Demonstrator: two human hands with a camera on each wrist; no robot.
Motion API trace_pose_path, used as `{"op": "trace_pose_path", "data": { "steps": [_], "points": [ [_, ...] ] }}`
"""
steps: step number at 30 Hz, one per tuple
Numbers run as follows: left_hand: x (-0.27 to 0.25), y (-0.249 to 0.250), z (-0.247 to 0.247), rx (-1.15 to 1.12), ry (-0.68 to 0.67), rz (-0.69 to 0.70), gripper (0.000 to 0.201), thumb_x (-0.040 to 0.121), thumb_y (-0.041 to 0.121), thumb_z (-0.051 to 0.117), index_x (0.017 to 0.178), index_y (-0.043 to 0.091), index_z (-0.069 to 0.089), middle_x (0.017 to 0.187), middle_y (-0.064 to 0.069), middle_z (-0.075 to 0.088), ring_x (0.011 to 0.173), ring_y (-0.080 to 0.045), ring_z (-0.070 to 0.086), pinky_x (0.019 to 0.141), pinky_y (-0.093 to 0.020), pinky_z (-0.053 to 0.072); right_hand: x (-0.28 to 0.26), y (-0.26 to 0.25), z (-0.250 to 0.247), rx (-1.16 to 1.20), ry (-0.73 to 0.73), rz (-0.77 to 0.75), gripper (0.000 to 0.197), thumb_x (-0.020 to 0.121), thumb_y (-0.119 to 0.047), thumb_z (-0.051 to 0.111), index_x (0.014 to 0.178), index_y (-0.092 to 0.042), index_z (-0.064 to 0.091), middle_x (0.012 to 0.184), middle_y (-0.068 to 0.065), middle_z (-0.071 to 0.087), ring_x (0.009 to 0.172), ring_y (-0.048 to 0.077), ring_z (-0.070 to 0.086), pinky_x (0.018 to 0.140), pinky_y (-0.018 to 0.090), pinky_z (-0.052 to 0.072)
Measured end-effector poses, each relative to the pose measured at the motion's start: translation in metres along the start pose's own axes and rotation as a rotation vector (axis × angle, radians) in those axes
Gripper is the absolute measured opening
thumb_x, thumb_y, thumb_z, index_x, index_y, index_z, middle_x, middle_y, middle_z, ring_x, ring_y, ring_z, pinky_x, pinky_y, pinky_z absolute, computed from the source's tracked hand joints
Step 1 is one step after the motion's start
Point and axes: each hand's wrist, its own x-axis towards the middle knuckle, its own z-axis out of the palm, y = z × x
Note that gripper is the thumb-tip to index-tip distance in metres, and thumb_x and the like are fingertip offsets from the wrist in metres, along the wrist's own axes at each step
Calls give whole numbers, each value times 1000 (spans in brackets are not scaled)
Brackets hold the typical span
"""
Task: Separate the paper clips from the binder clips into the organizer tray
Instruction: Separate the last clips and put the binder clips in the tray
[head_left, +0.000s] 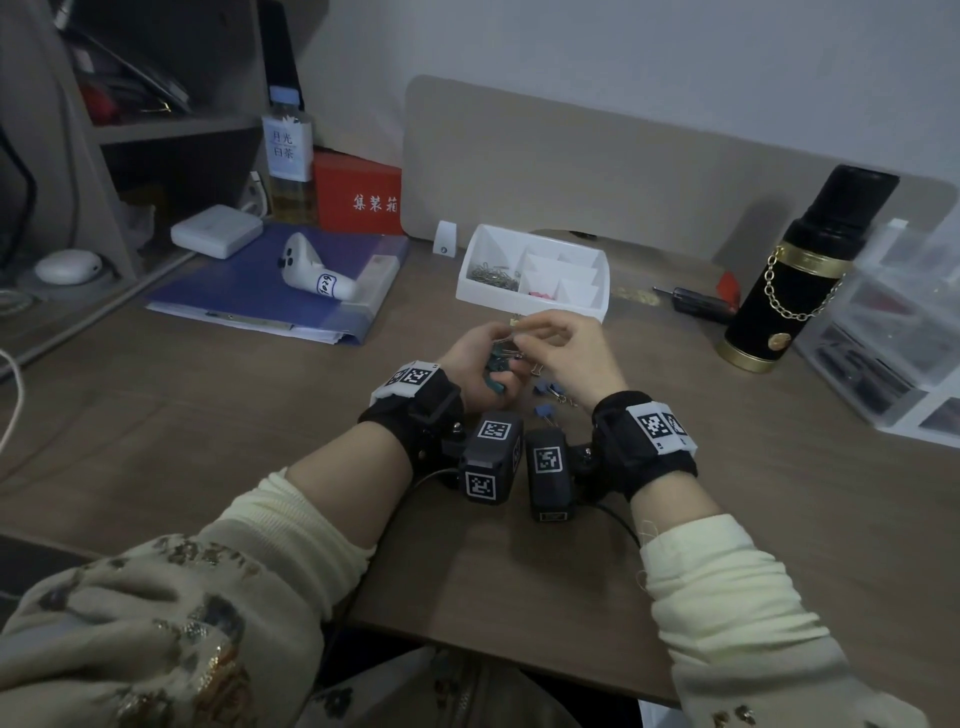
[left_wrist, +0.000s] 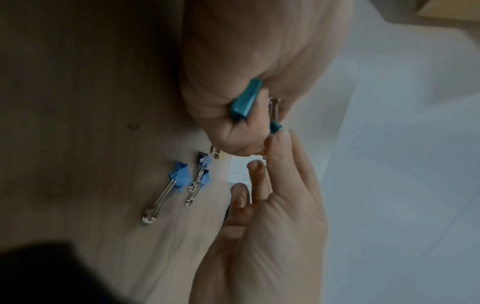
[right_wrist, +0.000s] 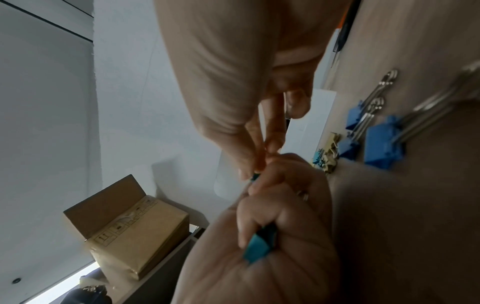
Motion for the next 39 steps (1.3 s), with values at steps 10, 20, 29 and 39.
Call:
{"op": "trace_pose_path", "data": {
  "steps": [10,20,29,39],
  "points": [
    [8,20,-14,-204,82,103,31,95,21,36,65,14,40,58,3,42,28,-8,35,25,-13,16,28,28,-28,-30,147,156,14,88,-4,57,98,-3,68,84,2,64,74,8,56,67,16,44],
    [31,49,-21,-247,114,144,30,95,18,34,66,14,39,52,1,43,27,-8,33,25,-14,15,73,31,-27,-468,-256,243,48,81,-33,71,123,-15,54,116,1,57,103,14,54,83,25,41],
    [50,62,-22,-306,87,109,31,96,22,34,68,13,42,52,2,44,29,-9,35,25,-14,15,100,28,-6,-884,-579,145,32,81,-35,69,106,-17,59,105,4,61,94,18,55,77,27,43],
    [60,75,-11,-269,105,99,32,96,24,34,68,12,43,65,5,38,28,-9,36,26,-14,16,106,34,-18,-929,-639,2,16,83,-37,67,86,-21,62,95,-2,58,87,14,51,73,22,35]
  ]
}}
